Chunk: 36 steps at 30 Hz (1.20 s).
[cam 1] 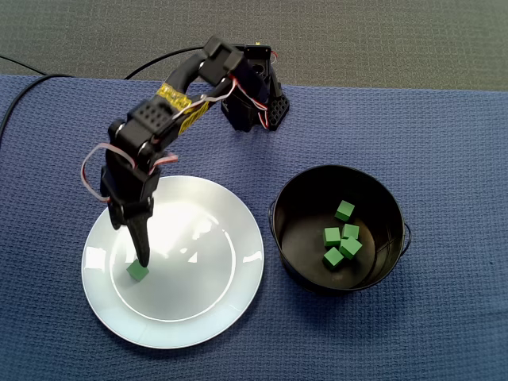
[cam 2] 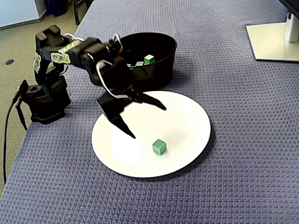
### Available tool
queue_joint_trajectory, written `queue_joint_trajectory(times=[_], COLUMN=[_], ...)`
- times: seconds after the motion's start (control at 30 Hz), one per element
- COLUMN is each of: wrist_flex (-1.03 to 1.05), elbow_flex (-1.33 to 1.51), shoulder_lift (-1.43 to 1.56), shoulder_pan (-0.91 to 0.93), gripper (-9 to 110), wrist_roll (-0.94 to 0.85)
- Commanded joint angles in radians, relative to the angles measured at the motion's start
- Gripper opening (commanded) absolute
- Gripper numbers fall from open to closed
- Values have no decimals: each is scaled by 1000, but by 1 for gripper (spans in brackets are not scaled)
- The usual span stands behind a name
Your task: Pick up the items on the white plate and put them in the black container.
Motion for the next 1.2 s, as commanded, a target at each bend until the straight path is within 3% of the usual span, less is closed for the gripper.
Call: queue_joint_trajectory(times=[0.0,0.47,0.73,1.1,1.17], wrist_flex=[11,32,54,54,60], elbow_flex=[-147,-402,-440,-472,-474], shoulder_lift=[-101,-380,-430,-469,-469], shoulder_pan=[-21,-29,-40,-41,-41], gripper=[43,42,30,0,0], wrist_roll=[-38,-204,-198,-170,-149])
